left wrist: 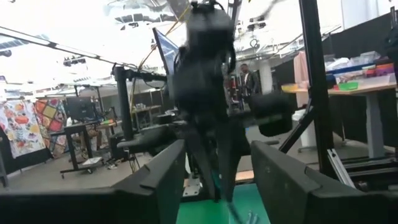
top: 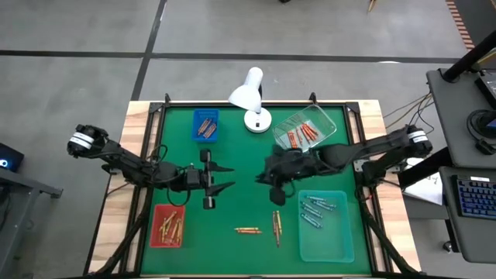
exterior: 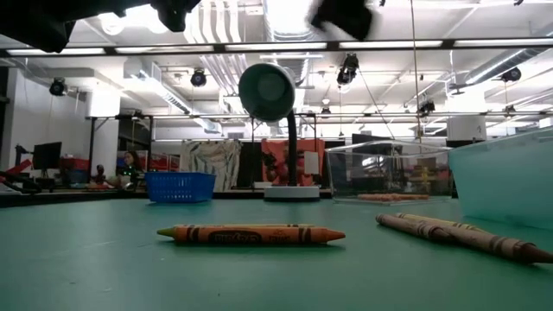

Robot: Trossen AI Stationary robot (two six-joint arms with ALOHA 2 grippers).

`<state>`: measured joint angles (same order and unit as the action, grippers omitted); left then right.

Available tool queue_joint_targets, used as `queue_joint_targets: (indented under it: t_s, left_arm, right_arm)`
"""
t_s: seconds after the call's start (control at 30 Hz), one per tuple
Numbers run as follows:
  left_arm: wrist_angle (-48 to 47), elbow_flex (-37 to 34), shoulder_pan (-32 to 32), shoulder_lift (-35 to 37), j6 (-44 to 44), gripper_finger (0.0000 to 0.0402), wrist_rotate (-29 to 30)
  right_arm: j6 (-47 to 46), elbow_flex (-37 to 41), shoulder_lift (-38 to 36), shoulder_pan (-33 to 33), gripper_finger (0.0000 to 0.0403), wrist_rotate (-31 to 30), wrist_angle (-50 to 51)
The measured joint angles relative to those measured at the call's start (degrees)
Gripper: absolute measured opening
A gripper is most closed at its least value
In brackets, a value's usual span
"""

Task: Sort crayons
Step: Put the blue crayon into the green bin, then put the yellow crayon into the red bin

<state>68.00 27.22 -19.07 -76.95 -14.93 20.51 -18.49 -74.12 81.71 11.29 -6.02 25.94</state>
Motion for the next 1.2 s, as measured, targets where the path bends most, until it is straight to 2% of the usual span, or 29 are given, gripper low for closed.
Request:
queue_joint_targets:
  t_s: [0.13, 0.2, 0.27, 0.43, 0.77, 1.03, 1.2]
  left_arm:
    - [-0.9, 0.0, 0.0, 0.0, 0.4, 0.0168, 0.0]
    - [-1.6, 0.0, 0.0, 0.0, 0.4, 0.0168, 0.0]
    - [-1.9, 0.0, 0.0, 0.0, 0.4, 0.0168, 0.0]
    - [-2.5, 0.0, 0.0, 0.1, 0.4, 0.0168, 0.0]
    - [-2.5, 0.0, 0.0, 0.1, 0.5, 0.0168, 0.0]
    - [-3.5, 0.0, 0.0, 0.1, 1.5, 0.0168, 0.0]
    - [-10.3, 1.9, 0.0, 0.1, 2.0, 0.0168, -0.1]
  right_arm:
    - [-16.8, -4.0, 1.3, 3.9, 0.002, 0.6, 28.9]
    - [-24.6, -3.8, 1.6, 6.3, 0.0022, 2.1, 37.2]
    - [-30.6, -1.9, 1.6, 8.7, 0.0022, 4.7, 40.8]
    - [-39.8, 4.8, 1.7, 14.4, 0.0022, 12.5, 40.8]
    - [-46.5, 13.9, 2.0, 18.5, 0.0024, 13.5, 38.1]
    - [-46.5, 15.5, 2.0, 18.4, 0.0086, 12.0, 35.9]
    - [-45.5, 14.3, 2.0, 18.4, 0.0121, 12.0, 36.0]
